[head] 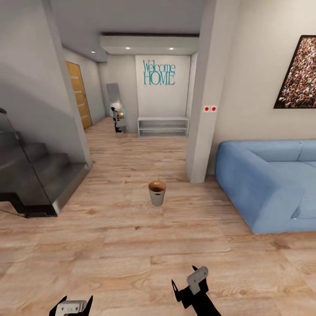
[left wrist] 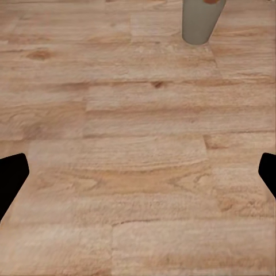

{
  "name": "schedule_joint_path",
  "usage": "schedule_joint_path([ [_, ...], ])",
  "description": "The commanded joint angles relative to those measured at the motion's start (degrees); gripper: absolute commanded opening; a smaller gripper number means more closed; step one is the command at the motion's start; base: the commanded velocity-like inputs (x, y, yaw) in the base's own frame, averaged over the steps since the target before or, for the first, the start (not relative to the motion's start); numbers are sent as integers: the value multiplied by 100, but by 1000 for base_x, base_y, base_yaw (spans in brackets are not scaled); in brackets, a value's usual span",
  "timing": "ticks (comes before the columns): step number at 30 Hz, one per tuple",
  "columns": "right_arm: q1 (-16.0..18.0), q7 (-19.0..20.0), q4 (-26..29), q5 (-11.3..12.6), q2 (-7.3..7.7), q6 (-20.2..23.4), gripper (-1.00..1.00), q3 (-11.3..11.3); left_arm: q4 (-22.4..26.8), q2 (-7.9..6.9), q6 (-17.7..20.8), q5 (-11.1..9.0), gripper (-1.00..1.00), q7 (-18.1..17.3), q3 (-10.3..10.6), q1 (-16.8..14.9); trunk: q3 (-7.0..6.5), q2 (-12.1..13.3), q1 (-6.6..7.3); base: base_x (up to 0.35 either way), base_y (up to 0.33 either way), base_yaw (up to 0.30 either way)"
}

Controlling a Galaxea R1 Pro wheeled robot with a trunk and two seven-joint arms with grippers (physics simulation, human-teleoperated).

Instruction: Put the three can of soda from the living room inside the tash can in the kitchen.

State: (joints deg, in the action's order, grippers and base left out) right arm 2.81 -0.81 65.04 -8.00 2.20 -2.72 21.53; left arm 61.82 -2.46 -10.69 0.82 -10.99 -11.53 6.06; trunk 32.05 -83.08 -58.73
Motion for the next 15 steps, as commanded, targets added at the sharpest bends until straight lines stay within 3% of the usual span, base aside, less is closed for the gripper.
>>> schedule_joint_path([
  [1, 0, 0, 0, 0, 0, 0, 100, 0, -1, 0, -1, -1, 100, 0, -1, 0, 0, 0, 0, 313, 0, 0],
  [15, 0, -7, -8, 7, 0, 4, 100, 0, 5, 0, -3, -3, 100, -8, 1, 0, 0, 0, 0, 322, 0, 0],
])
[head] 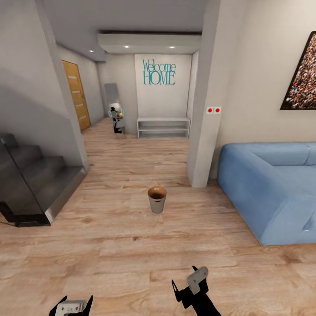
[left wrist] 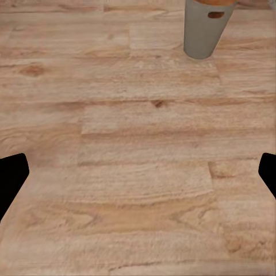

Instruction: Put the three can of soda from the living room inside the tash can in the kitchen.

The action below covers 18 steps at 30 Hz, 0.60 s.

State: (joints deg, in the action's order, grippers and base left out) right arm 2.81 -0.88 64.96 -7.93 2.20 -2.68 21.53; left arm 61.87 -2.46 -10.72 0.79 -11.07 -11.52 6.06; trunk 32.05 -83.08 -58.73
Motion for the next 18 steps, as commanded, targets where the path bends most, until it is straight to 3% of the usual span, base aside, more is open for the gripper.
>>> schedule_joint_path([
  [1, 0, 0, 0, 1, 0, -1, 100, 0, 0, 0, 0, 0, 100, 4, -1, 0, 0, 0, 0, 324, 0, 0],
  [18, 0, 8, 7, 2, 2, 0, 100, -1, -3, 0, 0, -1, 100, 8, -4, 0, 0, 0, 0, 324, 0, 0],
])
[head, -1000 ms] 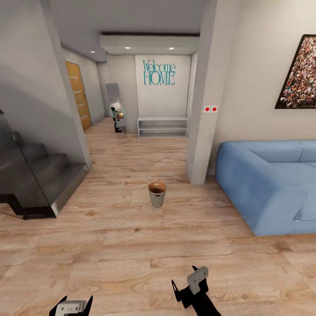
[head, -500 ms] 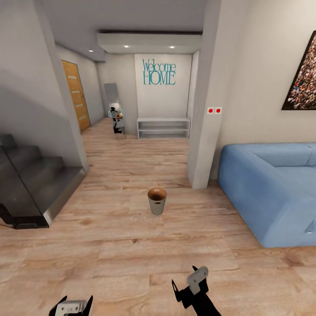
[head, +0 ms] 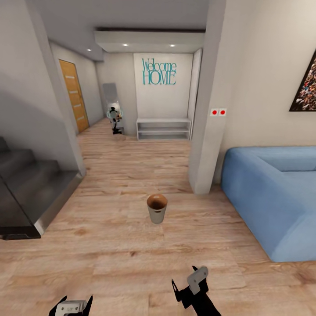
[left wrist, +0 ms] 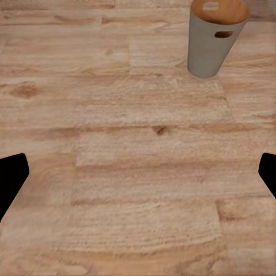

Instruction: Put the three can of soda from the living room inside the tash can in the kitchen.

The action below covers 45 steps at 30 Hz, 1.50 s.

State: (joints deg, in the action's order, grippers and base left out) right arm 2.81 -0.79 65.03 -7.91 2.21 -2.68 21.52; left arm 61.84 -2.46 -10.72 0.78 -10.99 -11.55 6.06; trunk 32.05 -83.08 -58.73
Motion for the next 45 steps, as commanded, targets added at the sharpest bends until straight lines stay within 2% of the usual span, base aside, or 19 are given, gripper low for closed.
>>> schedule_joint_path([
  [1, 0, 0, 0, 0, 1, -1, 100, -1, -1, 0, 0, 0, 100, 0, 1, 0, 0, 0, 0, 324, 0, 0],
  [45, 0, 53, -6, 0, -1, 4, 100, 1, 0, -4, 9, 1, 100, -53, -1, 0, 0, 0, 0, 324, 13, -11],
])
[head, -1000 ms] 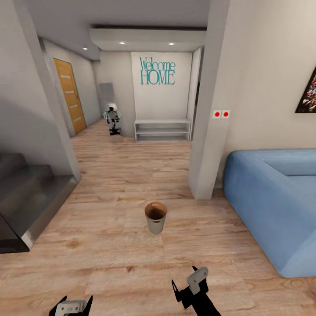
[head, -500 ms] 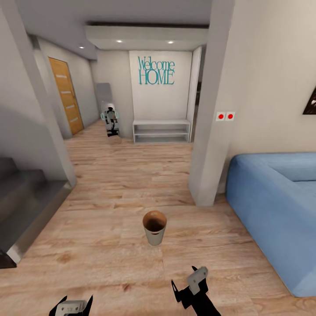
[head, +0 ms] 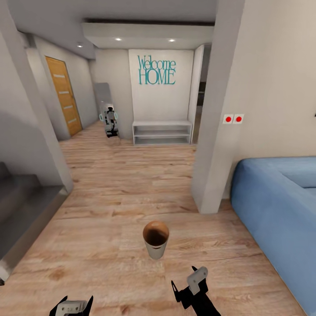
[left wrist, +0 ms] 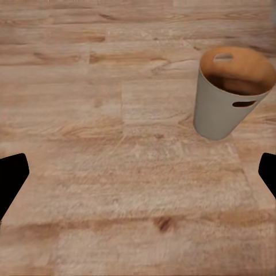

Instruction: Put the three can of soda from the living room inside the tash can in the kitchen.

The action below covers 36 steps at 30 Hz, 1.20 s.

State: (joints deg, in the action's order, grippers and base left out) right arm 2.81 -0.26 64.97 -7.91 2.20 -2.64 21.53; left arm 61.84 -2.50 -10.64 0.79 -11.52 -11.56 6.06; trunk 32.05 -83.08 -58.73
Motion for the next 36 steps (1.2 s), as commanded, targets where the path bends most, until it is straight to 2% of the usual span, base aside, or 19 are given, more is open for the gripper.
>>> schedule_joint_path([
  [1, 0, 0, 3, 0, 0, 0, 100, 0, 1, 1, 0, 0, 100, -3, 0, 0, 0, 0, 0, 324, 89, 0],
  [36, 0, 10, 7, 8, 0, 47, 100, -10, -5, -3, 16, 0, 100, -4, -4, 0, 0, 0, 0, 324, 92, 0],
])
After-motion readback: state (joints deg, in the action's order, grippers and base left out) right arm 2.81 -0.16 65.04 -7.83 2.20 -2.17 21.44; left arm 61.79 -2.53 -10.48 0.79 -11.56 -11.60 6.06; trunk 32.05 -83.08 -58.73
